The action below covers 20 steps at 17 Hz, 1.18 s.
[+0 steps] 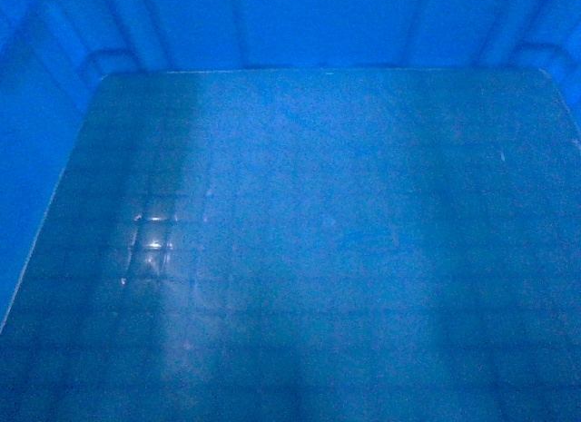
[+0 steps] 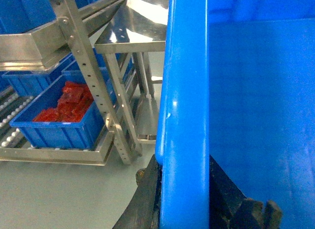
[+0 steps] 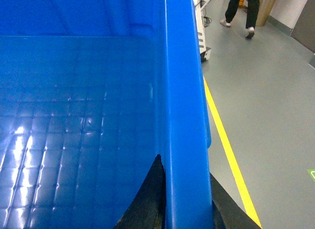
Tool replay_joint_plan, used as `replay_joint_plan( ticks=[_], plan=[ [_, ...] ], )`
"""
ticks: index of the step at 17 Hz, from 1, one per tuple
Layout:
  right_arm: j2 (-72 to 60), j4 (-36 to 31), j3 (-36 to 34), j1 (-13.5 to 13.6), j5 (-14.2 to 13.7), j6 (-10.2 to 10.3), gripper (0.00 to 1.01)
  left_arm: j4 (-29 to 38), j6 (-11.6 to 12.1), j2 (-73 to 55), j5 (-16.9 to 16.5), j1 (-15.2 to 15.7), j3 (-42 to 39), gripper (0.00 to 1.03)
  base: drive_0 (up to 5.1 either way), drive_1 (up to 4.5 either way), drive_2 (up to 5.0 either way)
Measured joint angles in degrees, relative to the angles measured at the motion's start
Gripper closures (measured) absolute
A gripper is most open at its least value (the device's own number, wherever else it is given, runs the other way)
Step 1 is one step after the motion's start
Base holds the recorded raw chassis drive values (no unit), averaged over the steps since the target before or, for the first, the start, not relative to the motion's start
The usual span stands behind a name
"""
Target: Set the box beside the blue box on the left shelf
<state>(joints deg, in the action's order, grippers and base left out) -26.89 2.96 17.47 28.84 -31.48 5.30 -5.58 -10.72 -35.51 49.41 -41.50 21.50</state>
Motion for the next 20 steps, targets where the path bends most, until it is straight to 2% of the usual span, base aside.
replay_joint_plan(
  ticks=[20],
  plan=[
    [0.0,0.1,0.0,0.0,0.0,0.0,0.91,0.0,0.0,-0.1,-0.1,0.0,0.0,0.88,0.0,4.07,-4.0]
  ],
)
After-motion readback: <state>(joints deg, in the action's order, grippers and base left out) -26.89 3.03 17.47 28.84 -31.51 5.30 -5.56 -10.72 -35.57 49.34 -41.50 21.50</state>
